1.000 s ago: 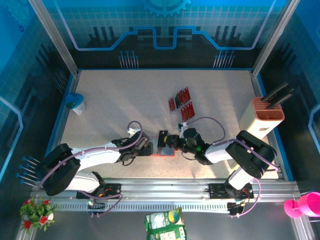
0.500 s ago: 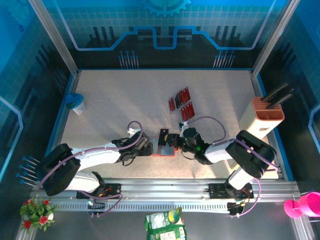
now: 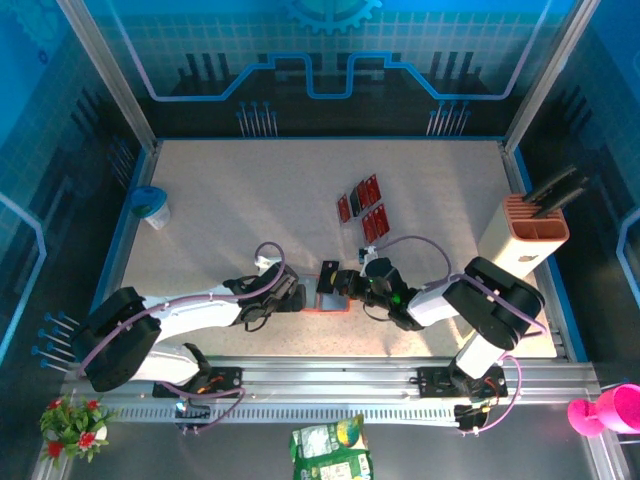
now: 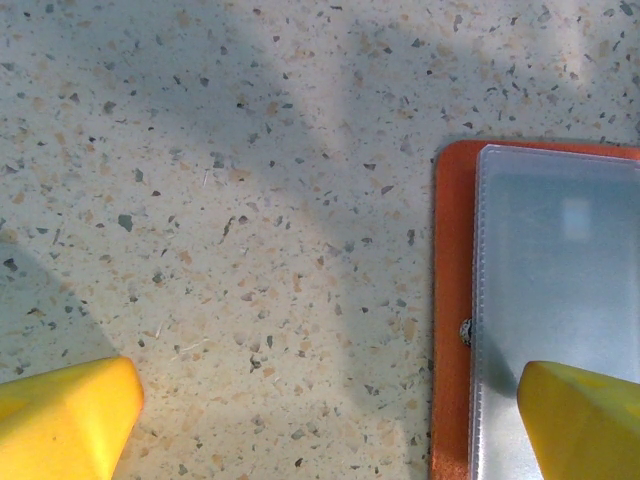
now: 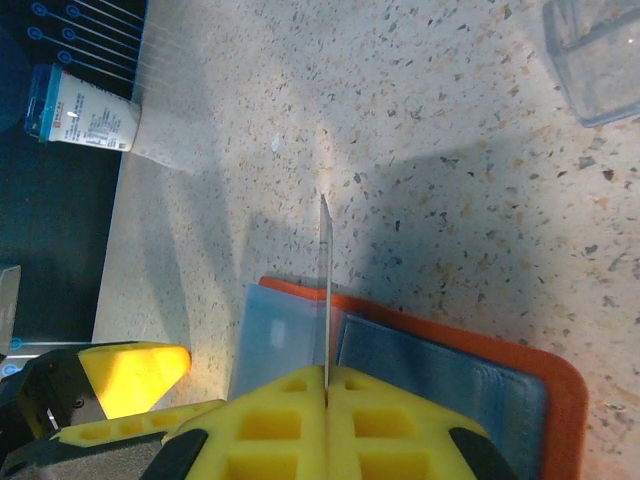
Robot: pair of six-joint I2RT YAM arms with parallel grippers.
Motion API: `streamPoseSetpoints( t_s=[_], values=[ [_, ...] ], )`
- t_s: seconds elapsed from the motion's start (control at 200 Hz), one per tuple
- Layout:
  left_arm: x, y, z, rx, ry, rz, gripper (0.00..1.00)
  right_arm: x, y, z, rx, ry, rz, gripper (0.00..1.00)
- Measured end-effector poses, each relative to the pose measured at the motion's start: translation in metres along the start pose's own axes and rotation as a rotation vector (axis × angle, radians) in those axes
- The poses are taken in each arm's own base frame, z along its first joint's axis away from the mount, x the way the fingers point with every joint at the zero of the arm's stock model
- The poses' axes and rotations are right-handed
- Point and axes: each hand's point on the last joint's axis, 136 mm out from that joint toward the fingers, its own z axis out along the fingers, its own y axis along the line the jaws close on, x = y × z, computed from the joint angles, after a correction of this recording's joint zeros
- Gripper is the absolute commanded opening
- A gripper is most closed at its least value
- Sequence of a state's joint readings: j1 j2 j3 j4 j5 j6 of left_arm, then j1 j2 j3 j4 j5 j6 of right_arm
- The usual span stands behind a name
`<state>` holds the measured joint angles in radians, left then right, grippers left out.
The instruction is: Put the credit cards into the card holder
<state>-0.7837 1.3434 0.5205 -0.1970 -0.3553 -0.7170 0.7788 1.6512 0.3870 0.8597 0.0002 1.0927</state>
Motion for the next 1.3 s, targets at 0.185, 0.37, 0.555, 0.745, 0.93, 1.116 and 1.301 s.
streamPoseSetpoints(
  t_s=[0.185, 0.37, 0.555, 0.745, 0.93, 1.116, 1.301],
  values=[
    [0.000, 0.000, 0.000, 0.000, 0.000, 0.000, 0.99, 0.000, -0.001, 0.003, -0.006, -0.003, 0.013, 0.00],
    [0.000, 0.000, 0.000, 0.001, -0.001, 0.000, 0.99, 0.002, -0.001, 0.004, -0.013, 0.000, 0.025, 0.00],
    [0.000, 0.000, 0.000, 0.002, -0.002, -0.001, 0.99, 0.005, 0.002, 0.005, -0.022, 0.008, 0.030, 0.00],
    [0.000, 0.000, 0.001, 0.002, -0.003, -0.001, 0.99, 0.011, 0.005, 0.005, -0.028, 0.022, 0.027, 0.00],
    [0.000, 0.000, 0.001, 0.002, -0.008, -0.002, 0.99, 0.016, 0.007, 0.005, -0.032, 0.033, 0.022, 0.00],
    [0.000, 0.000, 0.001, 0.002, -0.008, -0.002, 0.99, 0.020, 0.009, 0.005, -0.036, 0.042, 0.019, 0.00],
    [0.000, 0.000, 0.001, 0.002, -0.009, -0.002, 0.99, 0.022, 0.008, 0.005, -0.030, 0.049, 0.018, 0.00]
  ],
)
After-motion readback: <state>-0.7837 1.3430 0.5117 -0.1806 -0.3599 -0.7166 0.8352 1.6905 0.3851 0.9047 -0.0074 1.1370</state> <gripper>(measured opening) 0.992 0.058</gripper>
